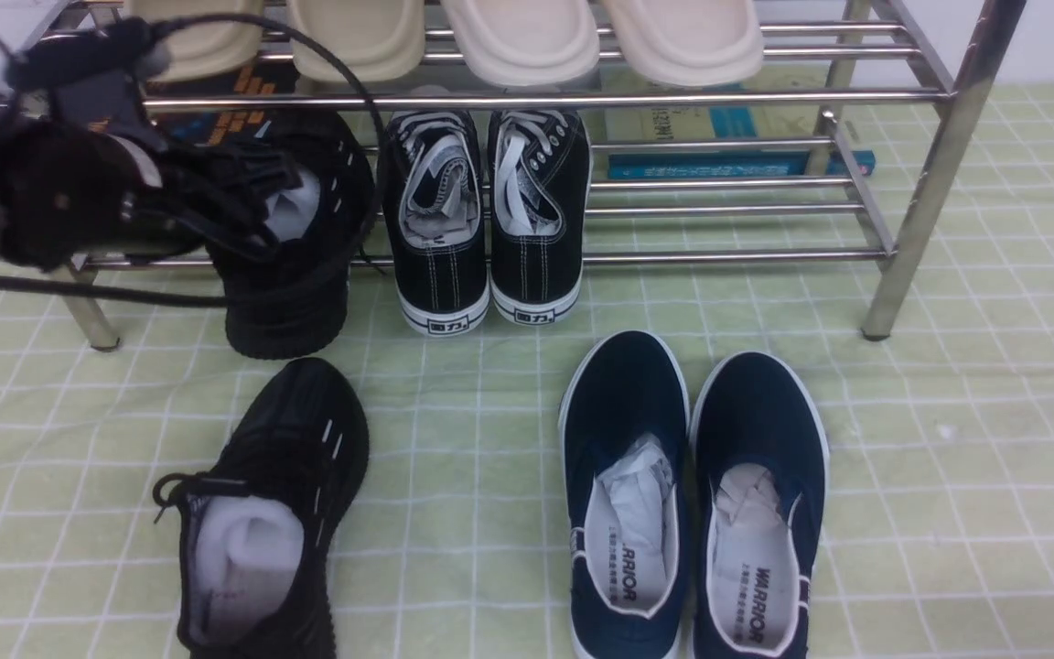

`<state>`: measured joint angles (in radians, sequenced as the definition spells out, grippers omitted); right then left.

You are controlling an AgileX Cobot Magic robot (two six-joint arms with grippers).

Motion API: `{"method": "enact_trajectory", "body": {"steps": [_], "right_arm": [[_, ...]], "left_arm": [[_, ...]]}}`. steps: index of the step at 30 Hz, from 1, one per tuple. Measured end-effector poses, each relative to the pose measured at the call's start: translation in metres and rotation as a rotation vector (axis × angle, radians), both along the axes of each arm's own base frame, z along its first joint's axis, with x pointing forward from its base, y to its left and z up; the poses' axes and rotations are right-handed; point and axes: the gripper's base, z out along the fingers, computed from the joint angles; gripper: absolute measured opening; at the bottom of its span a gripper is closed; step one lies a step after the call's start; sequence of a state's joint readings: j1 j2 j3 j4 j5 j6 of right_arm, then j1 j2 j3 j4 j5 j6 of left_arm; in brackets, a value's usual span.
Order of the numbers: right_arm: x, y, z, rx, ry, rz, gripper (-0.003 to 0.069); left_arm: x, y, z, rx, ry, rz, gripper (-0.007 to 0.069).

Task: Take the shoes off the shelf with your hand from the green coffee tablecloth.
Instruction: 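Grasp the leftmost shoe on the bottom shelf of the shoe rack with the left gripper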

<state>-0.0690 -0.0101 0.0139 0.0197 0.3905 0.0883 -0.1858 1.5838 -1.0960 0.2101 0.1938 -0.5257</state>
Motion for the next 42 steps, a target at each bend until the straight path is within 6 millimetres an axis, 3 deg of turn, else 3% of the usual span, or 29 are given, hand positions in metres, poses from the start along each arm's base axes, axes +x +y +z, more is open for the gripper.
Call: {"method": "enact_trajectory", "body": {"steps": [7,13,31,42], "right_arm": [[0.000,0.000,0.000,0.000,0.000,0.000,0.0237],[0.000,0.000,0.000,0.000,0.000,0.000,0.0237],[0.000,0.000,0.000,0.000,0.000,0.000,0.0237],[0.000,0.000,0.000,0.000,0.000,0.000,0.0237]], "left_arm": [[0.010,-0.002,-0.012,0.081,-0.026,-0.054,0.0375],[0.010,0.000,-0.012,0.189,-0.039,-0.105,0.0375],[0.009,0.008,-0.016,0.284,0.004,-0.112,0.0375],[0.023,0.004,-0.055,0.292,0.093,-0.133,0.0346]]}}
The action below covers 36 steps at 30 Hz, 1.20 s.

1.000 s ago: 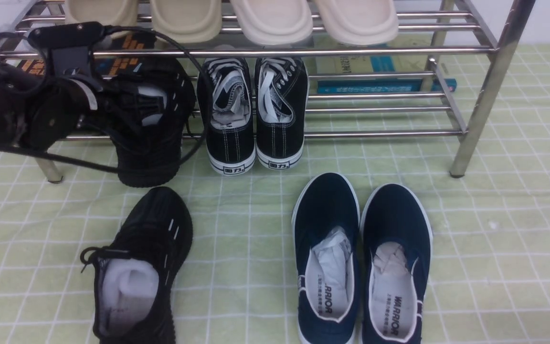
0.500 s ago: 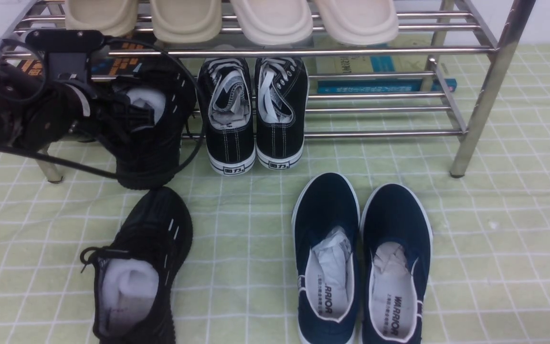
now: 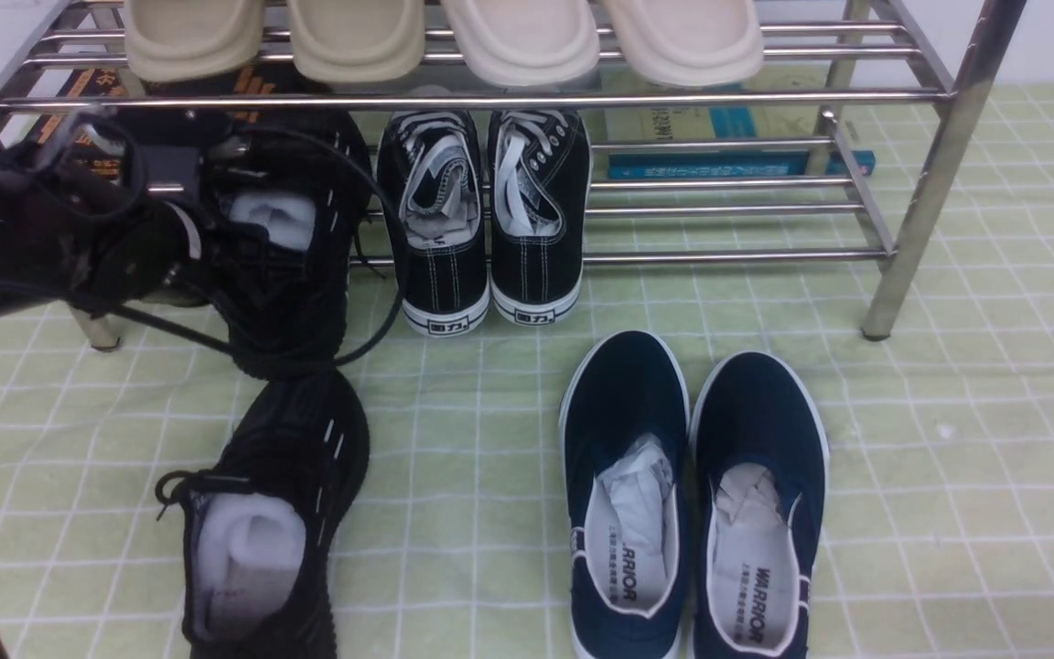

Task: Take the shoes off the shelf with your hand from the green coffee tablecloth.
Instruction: 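Grasp the leftmost shoe on the bottom shelf of the shoe rack with the left gripper, then set the held shoe down on the floor in front of the rack with the left gripper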

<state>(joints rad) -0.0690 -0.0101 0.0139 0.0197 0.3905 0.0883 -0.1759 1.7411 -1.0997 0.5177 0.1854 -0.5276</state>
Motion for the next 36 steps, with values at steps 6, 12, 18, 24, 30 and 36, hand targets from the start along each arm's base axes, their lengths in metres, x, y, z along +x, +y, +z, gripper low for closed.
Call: {"method": "enact_trajectory", "body": {"steps": [6,12,18,24,30,36], "right_arm": [[0.000,0.000,0.000,0.000,0.000,0.000,0.0237],[0.000,0.000,0.000,0.000,0.000,0.000,0.0237],[0.000,0.000,0.000,0.000,0.000,0.000,0.0237],[0.000,0.000,0.000,0.000,0.000,0.000,0.0237],[0.000,0.000,0.000,0.000,0.000,0.000,0.0237],[0.000,0.000,0.000,0.000,0.000,0.000,0.0237]], "left_arm": [[0.001,-0.001,0.000,-0.022,-0.007,0.009,0.0082],[-0.006,0.001,0.016,-0.039,-0.025,0.035,0.0011],[-0.028,0.009,0.052,-0.083,-0.028,0.117,0.0011],[-0.052,0.014,0.072,-0.136,0.033,0.202,0.0011],[-0.087,0.020,0.099,-0.192,0.084,0.268,0.0011],[-0.129,0.026,0.127,-0.252,0.116,0.307,0.0012]]}}
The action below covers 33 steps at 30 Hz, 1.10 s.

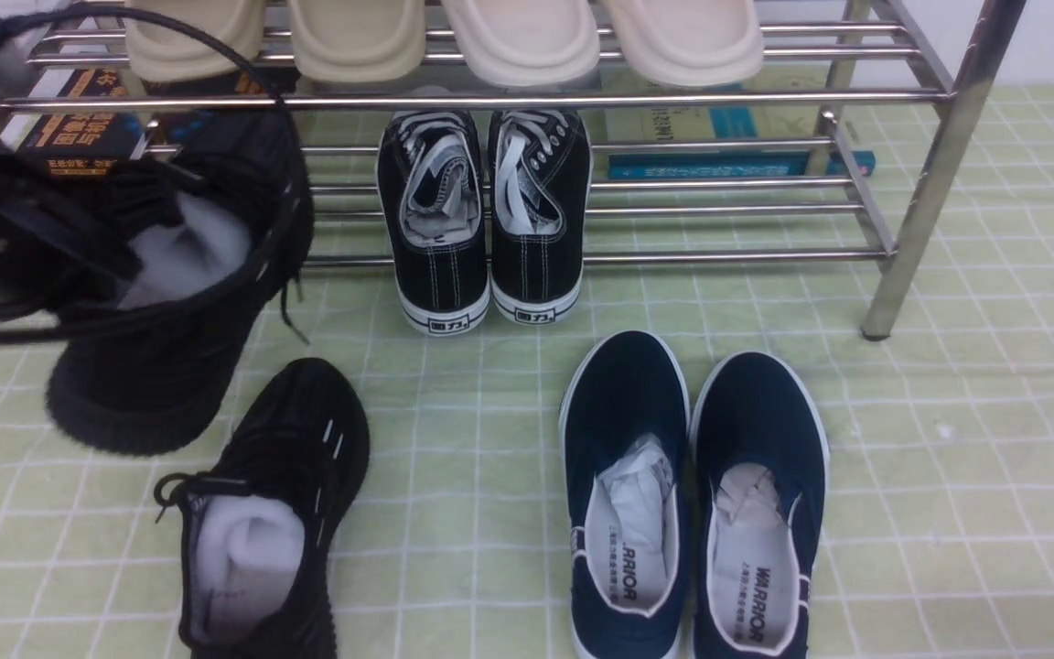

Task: Take the shoes off the shelf with your hand from the green coffee tablecloth.
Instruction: 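Set the held shoe down on the floor in front of the rack with the left gripper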

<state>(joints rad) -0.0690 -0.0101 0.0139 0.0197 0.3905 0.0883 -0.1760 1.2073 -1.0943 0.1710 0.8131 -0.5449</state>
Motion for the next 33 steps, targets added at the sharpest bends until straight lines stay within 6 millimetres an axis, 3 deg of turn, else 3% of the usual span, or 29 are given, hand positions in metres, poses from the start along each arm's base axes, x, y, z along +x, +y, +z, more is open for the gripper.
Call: {"method": "enact_trajectory", "body": {"steps": [5,10,17,33], "right_arm": [[0.000,0.000,0.000,0.000,0.000,0.000,0.0237],[0.000,0.000,0.000,0.000,0.000,0.000,0.0237],[0.000,0.000,0.000,0.000,0.000,0.000,0.0237],[0.000,0.000,0.000,0.000,0.000,0.000,0.0237]], "left_arm": [[-0.040,0.003,0.016,-0.066,0.067,0.021,0.0012],[-0.064,0.002,0.011,-0.091,0.253,0.012,0.0014],[-0.069,-0.009,0.010,-0.124,0.305,-0.159,0.0016],[-0.078,-0.021,-0.017,-0.248,0.417,-0.212,0.0019]]}}
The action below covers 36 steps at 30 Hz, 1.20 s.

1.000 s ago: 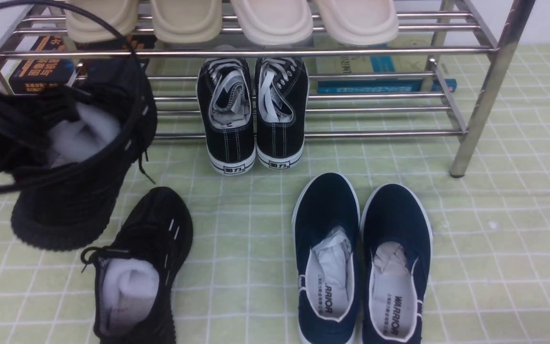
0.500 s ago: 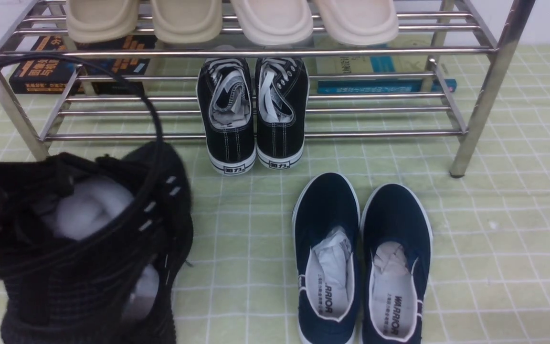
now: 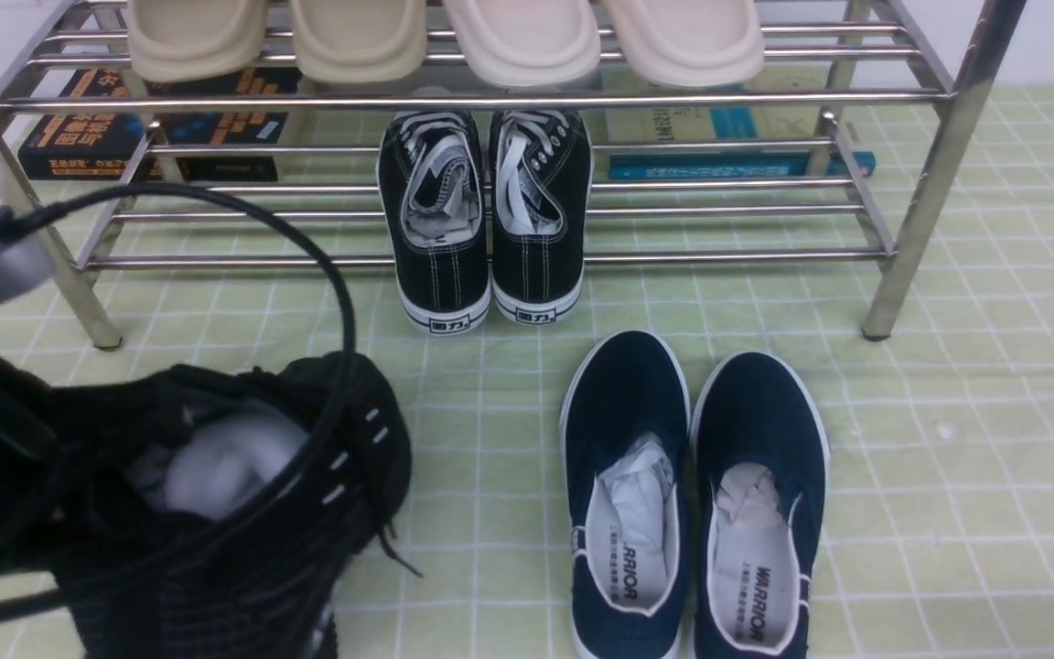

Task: Take the shoes off the shelf with your hand from the green coffee tablecloth.
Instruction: 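Set the held shoe down on the floor in front of the rack with the left gripper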

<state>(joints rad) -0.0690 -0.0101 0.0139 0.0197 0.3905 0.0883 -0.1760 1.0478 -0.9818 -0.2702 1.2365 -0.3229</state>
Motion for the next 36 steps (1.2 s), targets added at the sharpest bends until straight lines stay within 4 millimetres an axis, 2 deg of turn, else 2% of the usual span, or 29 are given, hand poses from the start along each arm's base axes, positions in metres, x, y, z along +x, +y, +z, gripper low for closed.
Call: {"method": "enact_trajectory", "body": {"steps": [8,11,18,21,23,30,36], "right_arm": [[0.000,0.000,0.000,0.000,0.000,0.000,0.0237],[0.000,0.000,0.000,0.000,0.000,0.000,0.0237],[0.000,0.000,0.000,0.000,0.000,0.000,0.0237],[0.000,0.000,0.000,0.000,0.000,0.000,0.0237],[0.000,0.000,0.000,0.000,0.000,0.000,0.0237],[0.000,0.000,0.000,0.000,0.000,0.000,0.0237],[0.000,0.000,0.000,0.000,0.000,0.000,0.0237]], "left_arm": [[-0.006,-0.021,-0.029,-0.058,0.017,-0.084,0.0024],[-0.003,-0.031,-0.037,-0.093,-0.038,-0.049,0.0027],[0.004,-0.051,-0.041,-0.210,-0.186,0.053,0.0031],[0.004,-0.056,-0.043,-0.234,-0.200,0.070,0.0031],[0.004,-0.063,-0.054,-0.243,-0.175,0.081,0.0032],[0.006,-0.073,-0.086,-0.198,-0.091,0.093,0.0037],[0.018,-0.077,-0.089,-0.213,-0.170,0.108,0.0039]]}}
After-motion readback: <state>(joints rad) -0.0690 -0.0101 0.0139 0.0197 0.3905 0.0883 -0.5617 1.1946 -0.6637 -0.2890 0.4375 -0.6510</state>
